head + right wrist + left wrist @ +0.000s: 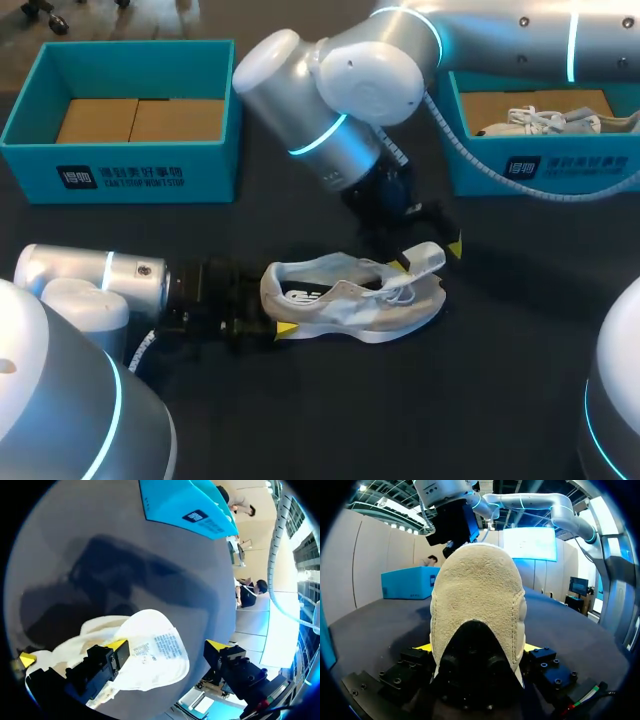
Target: Take the shoe out of the shoebox, open the shoe tongue, remove and reinsert the insole, then place the shoe into the shoebox
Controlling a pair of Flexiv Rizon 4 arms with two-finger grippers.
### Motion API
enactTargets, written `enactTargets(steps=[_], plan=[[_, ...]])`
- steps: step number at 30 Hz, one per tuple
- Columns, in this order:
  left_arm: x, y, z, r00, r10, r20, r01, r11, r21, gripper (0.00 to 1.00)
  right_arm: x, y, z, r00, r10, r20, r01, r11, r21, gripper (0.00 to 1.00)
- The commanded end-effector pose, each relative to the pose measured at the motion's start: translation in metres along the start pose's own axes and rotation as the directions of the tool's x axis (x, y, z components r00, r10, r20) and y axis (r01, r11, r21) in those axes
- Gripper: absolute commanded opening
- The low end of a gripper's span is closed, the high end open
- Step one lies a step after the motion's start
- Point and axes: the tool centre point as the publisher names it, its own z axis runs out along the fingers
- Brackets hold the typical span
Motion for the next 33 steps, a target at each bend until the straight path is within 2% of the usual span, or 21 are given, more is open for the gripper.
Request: enactTargets(steps=[1,3,29,31,33], plan=[[0.001,0.000,0.000,1.000,0.001,0.000,-0.001,1.000,-0.002,0.00,-0.001,-0.010,-0.002,0.999,0.043,-0.018,-0.043,0.999,-0.026,1.00],[0.001,0.000,0.000,1.000,0.001,0.000,-0.001,1.000,-0.002,0.00,-0.001,-0.010,-0.003,0.999,0.017,-0.041,-0.019,0.999,-0.039,1.00],[0.001,0.000,0.000,1.000,0.001,0.000,-0.001,1.000,-0.002,0.00,-0.002,-0.010,-0.004,1.000,0.015,-0.026,-0.016,0.999,-0.029,1.00],[0.001,0.000,0.000,1.000,0.001,0.000,-0.001,1.000,-0.002,0.00,-0.010,-0.010,-0.008,0.997,0.026,-0.076,-0.029,0.999,-0.034,1.00],[0.001,0.000,0.000,1.000,0.001,0.000,-0.001,1.000,-0.002,0.00,-0.017,-0.009,-0.010,0.998,0.033,-0.062,-0.036,0.998,-0.042,1.00]])
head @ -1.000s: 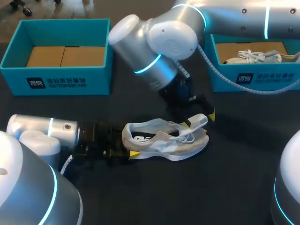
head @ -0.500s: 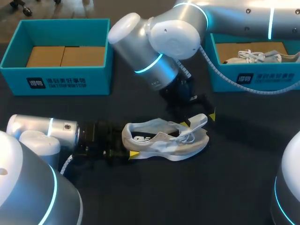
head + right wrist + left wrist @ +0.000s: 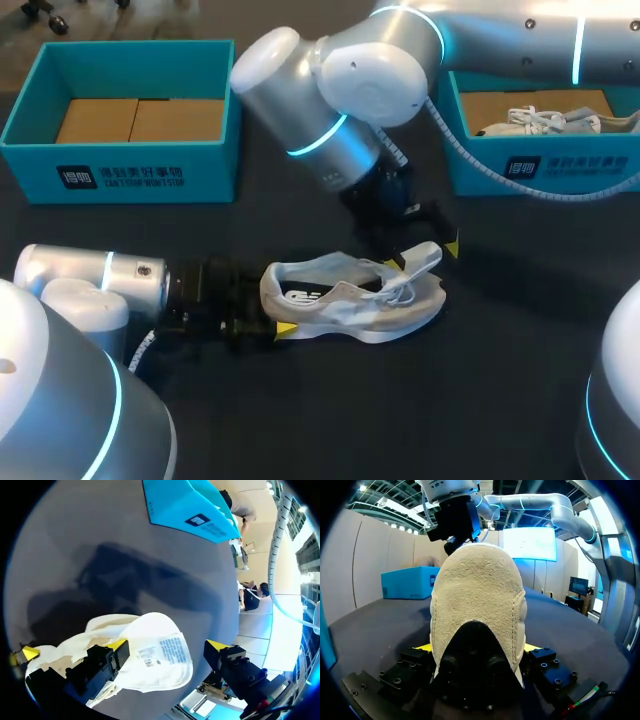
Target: Take the shoe out of the shoebox, open the shoe tongue, remove and reinsert the insole, then place the shoe into the shoebox
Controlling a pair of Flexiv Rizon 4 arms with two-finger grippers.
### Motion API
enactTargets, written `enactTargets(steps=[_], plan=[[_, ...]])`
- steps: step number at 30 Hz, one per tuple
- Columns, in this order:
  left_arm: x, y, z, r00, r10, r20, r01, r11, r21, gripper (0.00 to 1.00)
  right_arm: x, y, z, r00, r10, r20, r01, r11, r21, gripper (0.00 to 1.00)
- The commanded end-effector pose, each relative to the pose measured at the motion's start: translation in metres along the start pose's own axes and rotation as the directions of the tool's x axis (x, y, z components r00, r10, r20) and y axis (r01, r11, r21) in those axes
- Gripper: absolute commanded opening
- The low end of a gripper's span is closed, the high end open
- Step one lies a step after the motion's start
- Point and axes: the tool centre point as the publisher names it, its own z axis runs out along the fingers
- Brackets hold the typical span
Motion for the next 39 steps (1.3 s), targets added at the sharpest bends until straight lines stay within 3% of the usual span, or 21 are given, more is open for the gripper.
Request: enactTargets(steps=[1,12,21,29,39], plan=[[0.001,0.000,0.000,1.000,0.001,0.000,-0.001,1.000,-0.002,0.00,-0.020,-0.007,-0.003,0.999,0.041,-0.025,-0.041,0.999,-0.022,1.00],[0.001,0.000,0.000,1.000,0.001,0.000,-0.001,1.000,-0.002,0.00,-0.034,-0.013,0.003,0.998,0.023,-0.057,-0.025,0.999,-0.033,1.00],[0.001,0.000,0.000,1.000,0.001,0.000,-0.001,1.000,-0.002,0.00,-0.047,-0.014,0.033,0.990,0.046,-0.133,-0.051,0.998,-0.034,1.00],[0.001,0.000,0.000,1.000,0.001,0.000,-0.001,1.000,-0.002,0.00,-0.042,-0.013,0.055,0.981,0.038,-0.190,-0.041,0.999,-0.012,1.00],[0.001,0.000,0.000,1.000,0.001,0.000,-0.001,1.000,-0.002,0.00,-0.042,-0.011,0.046,0.969,0.066,-0.239,-0.076,0.997,-0.030,1.00]])
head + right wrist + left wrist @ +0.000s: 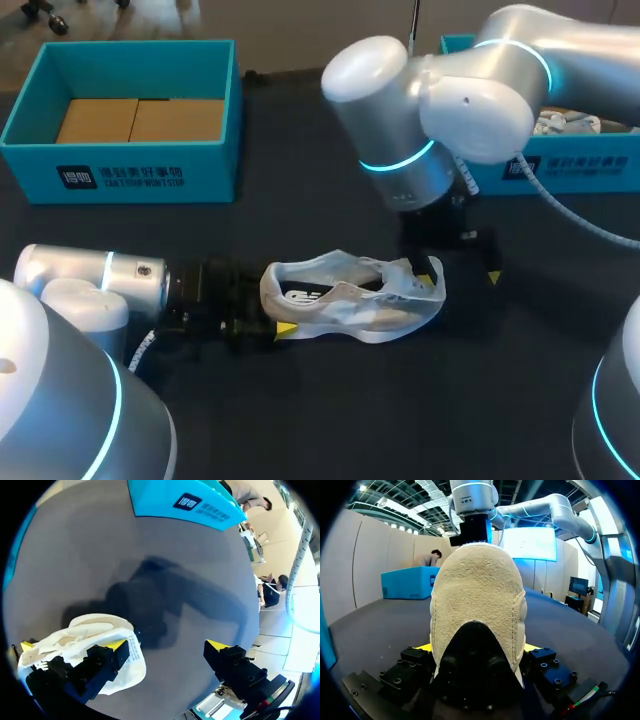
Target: Take the shoe out of the shoebox, open the shoe tongue, remove and reinsert the insole, then place the shoe into the shoebox
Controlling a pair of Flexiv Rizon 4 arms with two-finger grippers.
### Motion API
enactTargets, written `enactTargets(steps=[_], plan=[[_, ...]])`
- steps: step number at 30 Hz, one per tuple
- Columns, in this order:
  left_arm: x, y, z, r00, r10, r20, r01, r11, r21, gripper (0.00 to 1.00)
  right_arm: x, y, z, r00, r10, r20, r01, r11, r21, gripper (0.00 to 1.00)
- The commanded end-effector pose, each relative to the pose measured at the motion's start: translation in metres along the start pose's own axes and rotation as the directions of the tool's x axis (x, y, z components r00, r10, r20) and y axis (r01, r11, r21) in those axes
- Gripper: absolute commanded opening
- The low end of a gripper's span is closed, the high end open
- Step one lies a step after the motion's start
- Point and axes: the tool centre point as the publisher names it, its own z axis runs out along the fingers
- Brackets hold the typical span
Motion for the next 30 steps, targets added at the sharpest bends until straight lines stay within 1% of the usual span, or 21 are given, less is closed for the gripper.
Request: enactTargets(steps=[1,6,9,11,16,21,26,30], plan=[[0.001,0.000,0.000,1.000,0.001,0.000,-0.001,1.000,-0.002,0.00,-0.011,-0.002,-0.012,0.999,0.017,-0.044,-0.018,1.000,-0.024,1.00],[0.001,0.000,0.000,1.000,0.001,0.000,-0.001,1.000,-0.002,0.00,-0.021,-0.001,-0.031,0.994,0.016,-0.107,-0.024,0.997,-0.067,1.00],[0.001,0.000,0.000,1.000,0.001,0.000,-0.001,1.000,-0.002,0.00,-0.020,0.001,-0.038,0.988,-0.011,-0.154,-0.003,0.996,-0.092,1.00],[0.001,0.000,0.000,1.000,0.001,0.000,-0.001,1.000,-0.002,0.00,-0.016,0.003,-0.043,0.986,-0.040,-0.164,0.022,0.994,-0.111,1.00],[0.001,0.000,0.000,1.000,0.001,0.000,-0.001,1.000,-0.002,0.00,-0.010,0.006,-0.061,0.982,-0.118,-0.144,0.093,0.981,-0.172,1.00],[0.001,0.000,0.000,1.000,0.001,0.000,-0.001,1.000,-0.002,0.00,-0.010,0.011,-0.084,0.973,-0.206,-0.107,0.176,0.955,-0.238,1.00],[0.001,0.000,0.000,1.000,0.001,0.000,-0.001,1.000,-0.002,0.00,-0.006,0.015,-0.107,0.945,-0.322,-0.063,0.290,0.911,-0.294,1.00],[0.001,0.000,0.000,1.000,0.001,0.000,-0.001,1.000,-0.002,0.00,-0.001,0.019,-0.120,0.913,-0.404,-0.051,0.367,0.869,-0.331,1.00]])
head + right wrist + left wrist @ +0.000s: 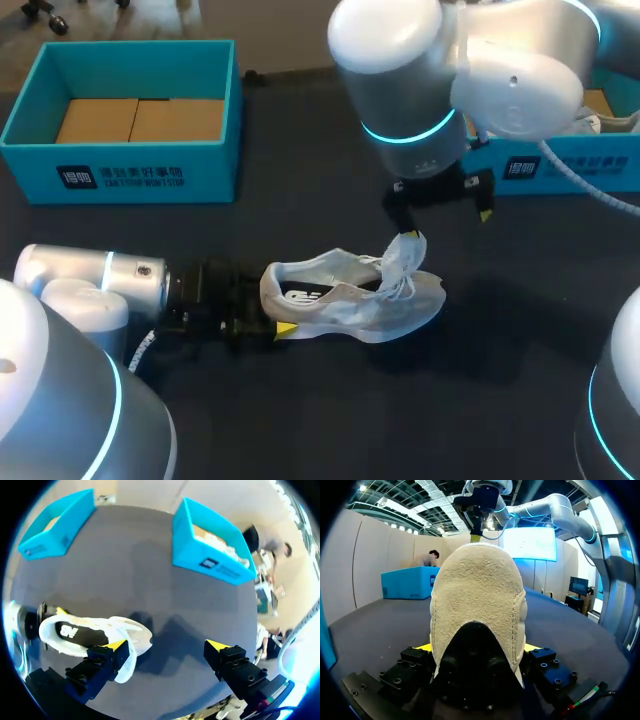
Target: Take the shoe out of the shoebox, open the shoe tongue, remove and reinsert the insole, then place the shoe into the shoebox
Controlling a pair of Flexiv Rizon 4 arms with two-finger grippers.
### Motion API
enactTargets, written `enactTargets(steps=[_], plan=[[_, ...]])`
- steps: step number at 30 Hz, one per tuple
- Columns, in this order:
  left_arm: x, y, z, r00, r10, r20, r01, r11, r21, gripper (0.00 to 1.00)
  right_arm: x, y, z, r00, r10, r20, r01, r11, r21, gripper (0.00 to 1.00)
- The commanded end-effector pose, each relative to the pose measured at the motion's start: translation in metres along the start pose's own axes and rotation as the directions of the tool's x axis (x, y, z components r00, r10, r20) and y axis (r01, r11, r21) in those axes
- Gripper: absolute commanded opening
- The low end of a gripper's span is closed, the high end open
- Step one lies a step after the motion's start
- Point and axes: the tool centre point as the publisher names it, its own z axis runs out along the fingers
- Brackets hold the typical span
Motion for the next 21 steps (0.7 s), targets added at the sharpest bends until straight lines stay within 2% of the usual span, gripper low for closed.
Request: enactTargets(steps=[1,5,11,16,21], plan=[[0.001,0.000,0.000,1.000,0.001,0.000,-0.001,1.000,-0.002,0.00,0.008,0.008,-0.013,0.999,-0.053,0.004,0.053,0.999,-0.013,1.00],[0.001,0.000,0.000,1.000,0.001,0.000,-0.001,1.000,-0.002,0.00,0.014,0.015,-0.024,0.983,-0.184,-0.014,0.182,0.981,-0.063,1.00],[0.001,0.000,0.000,1.000,0.001,0.000,-0.001,1.000,-0.002,0.00,0.026,0.023,-0.047,0.918,-0.394,-0.038,0.385,0.911,-0.150,1.00],[0.001,0.000,0.000,1.000,0.001,0.000,-0.001,1.000,-0.002,0.00,0.037,0.027,-0.063,0.853,-0.517,-0.068,0.492,0.841,-0.227,1.00],[0.001,0.000,0.000,1.000,0.001,0.000,-0.001,1.000,-0.002,0.00,0.047,0.033,-0.078,0.810,-0.584,-0.056,0.548,0.787,-0.283,1.00]])
